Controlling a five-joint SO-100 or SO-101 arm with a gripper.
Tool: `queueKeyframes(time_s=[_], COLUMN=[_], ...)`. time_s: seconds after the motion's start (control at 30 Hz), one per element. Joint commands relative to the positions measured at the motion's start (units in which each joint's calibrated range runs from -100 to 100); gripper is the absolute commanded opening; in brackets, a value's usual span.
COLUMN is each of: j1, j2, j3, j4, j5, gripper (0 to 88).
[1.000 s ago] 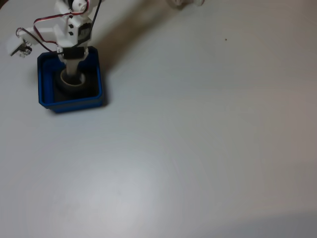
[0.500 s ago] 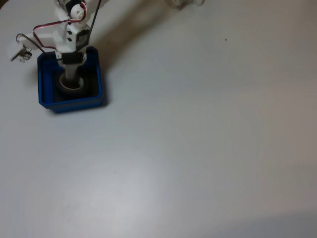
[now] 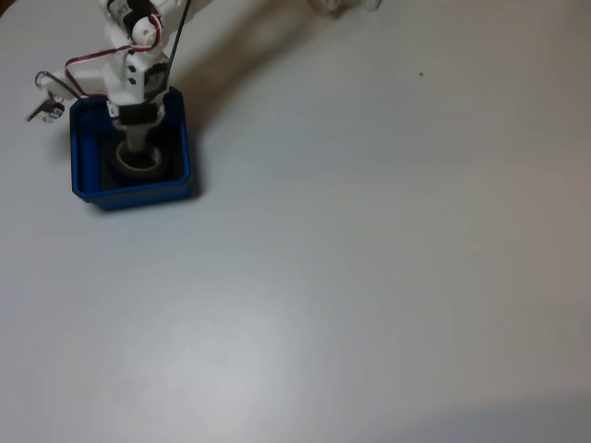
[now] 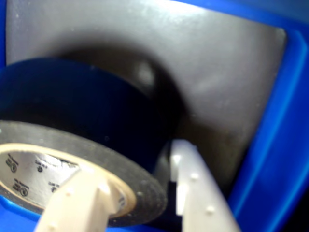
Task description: Pick the black tape roll and drop it in the blue box
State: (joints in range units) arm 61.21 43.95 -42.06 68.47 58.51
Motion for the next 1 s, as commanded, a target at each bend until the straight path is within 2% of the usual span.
queueKeyframes(time_s=[0.0, 0.2, 0.6, 0.8, 0.97], j1=[0.59, 0.59, 0.49, 0.49, 0.49], j2=[-1.14, -1.05, -1.05, -1.05, -1.05], j3=[-4.03, -3.94, -3.85, -3.85, -3.85], j4=[-1.15, -1.15, -1.15, -1.06, -0.98], j5=[0.49, 3.12, 3.38, 3.38, 3.38], gripper=[1.3, 1.4, 2.2, 10.4, 11.9])
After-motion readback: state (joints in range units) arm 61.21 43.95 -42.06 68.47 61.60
